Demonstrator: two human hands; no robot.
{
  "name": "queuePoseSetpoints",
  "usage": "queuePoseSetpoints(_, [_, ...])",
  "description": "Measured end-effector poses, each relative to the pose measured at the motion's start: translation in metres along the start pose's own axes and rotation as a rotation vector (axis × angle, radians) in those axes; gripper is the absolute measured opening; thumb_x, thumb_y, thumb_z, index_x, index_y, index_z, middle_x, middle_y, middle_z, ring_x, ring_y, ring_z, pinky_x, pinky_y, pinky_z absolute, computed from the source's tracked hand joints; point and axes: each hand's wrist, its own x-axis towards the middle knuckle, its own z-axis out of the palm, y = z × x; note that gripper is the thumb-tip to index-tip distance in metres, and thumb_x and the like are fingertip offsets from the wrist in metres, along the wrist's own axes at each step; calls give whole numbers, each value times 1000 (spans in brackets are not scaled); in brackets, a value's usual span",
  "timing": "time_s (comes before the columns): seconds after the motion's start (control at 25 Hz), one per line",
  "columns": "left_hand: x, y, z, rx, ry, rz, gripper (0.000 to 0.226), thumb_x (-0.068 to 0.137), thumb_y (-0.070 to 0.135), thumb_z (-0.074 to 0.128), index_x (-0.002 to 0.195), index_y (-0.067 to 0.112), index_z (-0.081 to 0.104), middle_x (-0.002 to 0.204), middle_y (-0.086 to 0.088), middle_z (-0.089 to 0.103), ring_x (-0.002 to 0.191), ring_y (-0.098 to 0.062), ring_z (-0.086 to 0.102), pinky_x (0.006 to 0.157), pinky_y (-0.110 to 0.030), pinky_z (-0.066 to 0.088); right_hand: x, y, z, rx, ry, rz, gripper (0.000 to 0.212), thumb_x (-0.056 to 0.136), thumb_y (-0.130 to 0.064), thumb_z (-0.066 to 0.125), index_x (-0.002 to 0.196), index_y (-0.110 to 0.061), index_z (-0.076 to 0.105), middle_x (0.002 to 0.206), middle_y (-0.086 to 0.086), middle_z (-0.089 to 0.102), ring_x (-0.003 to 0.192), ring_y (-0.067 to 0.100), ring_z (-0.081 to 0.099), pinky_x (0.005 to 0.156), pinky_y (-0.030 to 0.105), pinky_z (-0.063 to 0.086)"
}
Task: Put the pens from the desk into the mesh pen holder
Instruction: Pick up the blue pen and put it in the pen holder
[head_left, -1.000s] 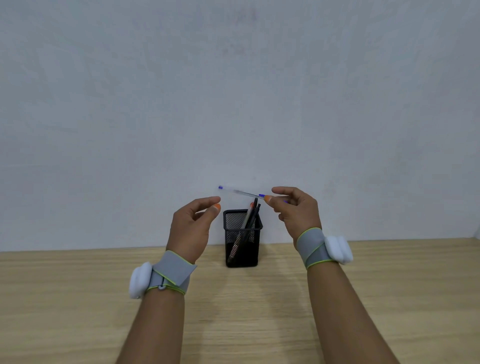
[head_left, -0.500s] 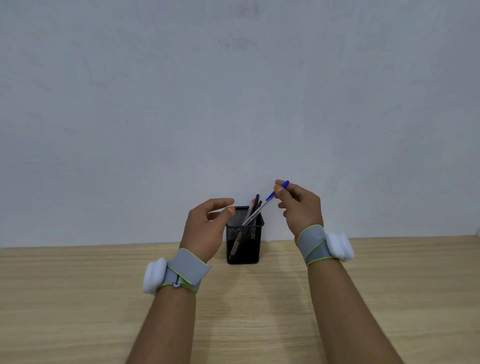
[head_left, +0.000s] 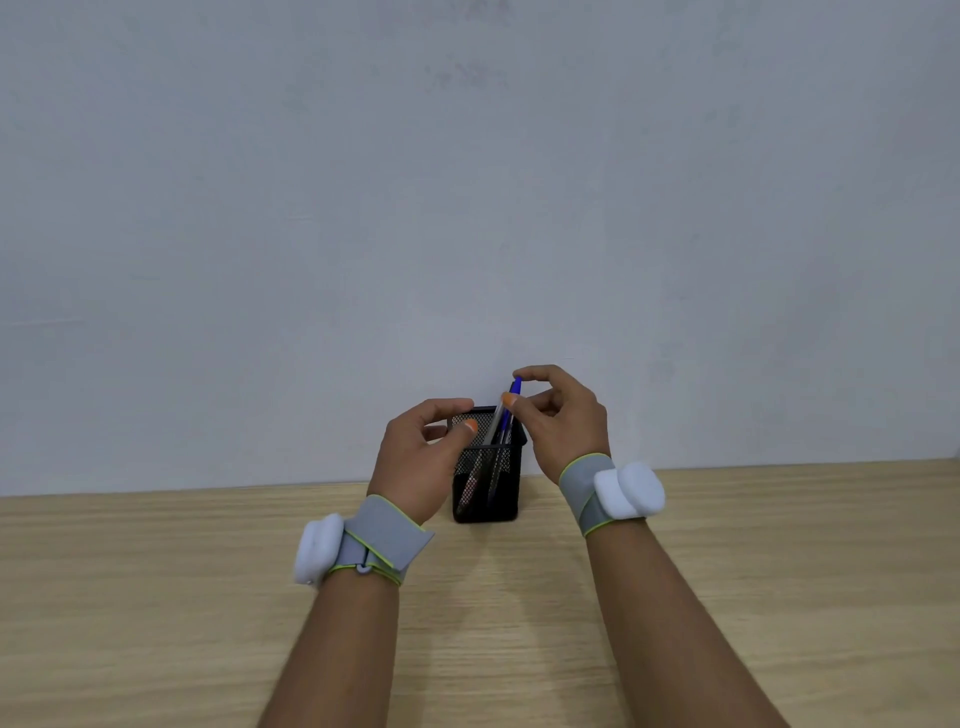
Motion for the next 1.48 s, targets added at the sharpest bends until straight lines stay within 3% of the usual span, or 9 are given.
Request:
queuePoseSetpoints(0.12, [2,-5,0,19,-6,9,27,84,8,63,97,31,65,113,2,66,103,-22,62,67,-11,46,0,5,2,-31,23,26,14,80,-27,71,93,-28,67,68,3,67,60,6,55,59,15,41])
queuePoseSetpoints(0.44, [1,-6,1,43,8,-7,34,86,7,61,119,16,59,115,2,59,85,-6,60,55,1,41,2,12,3,-71,33,119,22,83,-28,67,104,-23,65,75,-7,62,67,9,58,61,19,41])
queuePoseSetpoints(0.56, [1,-12,1,40,8,-97,38,90,22,59,126,13,55,125,3,55,99,-10,58,90,-15,48,4,16,2,-50,-1,190,14,85,-34,62,89,-22,69,76,-3,67,76,21,68,69,28,51])
queuePoseSetpoints(0.64, [1,-17,2,15,-22,-175,30,91,29,55,117,14,59,124,-1,60,110,-17,58,101,-36,44,2,16,3,21,-51,247,17,87,-34,60,75,-24,68,75,0,70,69,21,69,72,38,60])
queuePoseSetpoints(0.88, [-4,-15,5,-54,-78,-152,14,97,24,45,101,24,59,85,18,60,76,6,55,58,-8,43,-1,17,3,59,-104,277,12,87,-27,63,76,-22,67,80,7,70,71,21,68,68,37,61])
queuePoseSetpoints(1.08, [-3,-18,5,-42,-63,-157,14,97,25,46,102,25,59,87,17,61,78,7,55,62,-13,40,1,21,8,8,-97,279,19,78,-39,69,93,-28,64,81,1,69,81,26,70,75,44,60])
queuePoseSetpoints(1.24, [-2,-20,5,-40,-63,-151,15,96,26,47,103,25,60,89,14,62,79,5,56,57,-8,44,4,28,15,-12,-72,278,10,74,-41,68,79,-36,61,83,0,69,84,26,70,80,49,57])
queuePoseSetpoints(1.32, [-2,-19,5,-31,-64,-164,17,97,28,46,102,24,61,89,14,62,81,1,58,64,-12,45,3,26,15,-21,-75,295,12,76,-46,64,74,-34,62,82,-2,68,84,27,70,81,49,57])
queuePoseSetpoints(1.48, [2,-27,2,-6,-56,-238,27,95,40,43,82,27,62,89,2,57,88,-20,56,91,-39,46,1,25,9,-15,-123,398,39,89,-47,48,85,-14,69,90,5,70,78,30,70,72,41,59])
